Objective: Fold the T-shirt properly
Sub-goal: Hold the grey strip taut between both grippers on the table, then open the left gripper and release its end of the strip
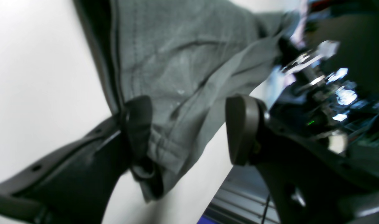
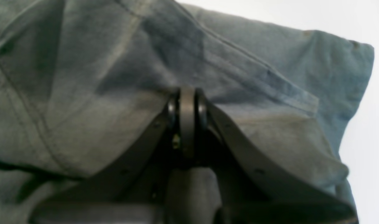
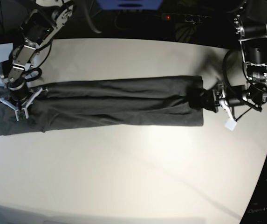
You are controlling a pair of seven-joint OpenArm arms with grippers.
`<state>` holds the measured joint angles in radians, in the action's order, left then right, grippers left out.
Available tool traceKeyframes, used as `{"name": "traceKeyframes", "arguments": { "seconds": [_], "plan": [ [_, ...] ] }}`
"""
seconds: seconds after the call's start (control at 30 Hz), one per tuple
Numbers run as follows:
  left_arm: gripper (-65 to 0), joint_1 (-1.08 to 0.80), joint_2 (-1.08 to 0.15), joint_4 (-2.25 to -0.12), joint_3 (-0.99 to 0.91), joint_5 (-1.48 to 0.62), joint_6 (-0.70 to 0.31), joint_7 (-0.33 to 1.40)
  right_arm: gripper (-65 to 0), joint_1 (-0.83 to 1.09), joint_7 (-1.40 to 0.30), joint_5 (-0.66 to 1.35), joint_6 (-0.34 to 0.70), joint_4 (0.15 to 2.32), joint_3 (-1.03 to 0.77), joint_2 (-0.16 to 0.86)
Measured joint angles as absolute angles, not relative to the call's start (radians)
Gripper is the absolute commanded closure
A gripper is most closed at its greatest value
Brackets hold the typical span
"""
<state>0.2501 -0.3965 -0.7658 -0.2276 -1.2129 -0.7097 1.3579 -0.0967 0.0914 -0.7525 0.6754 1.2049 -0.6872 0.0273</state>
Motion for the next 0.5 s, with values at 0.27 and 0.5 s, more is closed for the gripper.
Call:
{"name": "traceKeyframes", "arguments": {
  "seconds": [0.27,0.5],
  "plan": [
    [-38.1,0.265,-0.403,-0.753,-0.226,-1.209,-0.707,1.353,-0.4,-0.096,0.096,-0.752,0.669,1.205,-0.687,0.020],
    [-38.1,0.311,-0.453,-0.781,-0.218,-1.127,-0.702,1.362,-0.4,-0.096,0.097,-0.752,0.670,1.205,-0.687,0.022]
  ]
}}
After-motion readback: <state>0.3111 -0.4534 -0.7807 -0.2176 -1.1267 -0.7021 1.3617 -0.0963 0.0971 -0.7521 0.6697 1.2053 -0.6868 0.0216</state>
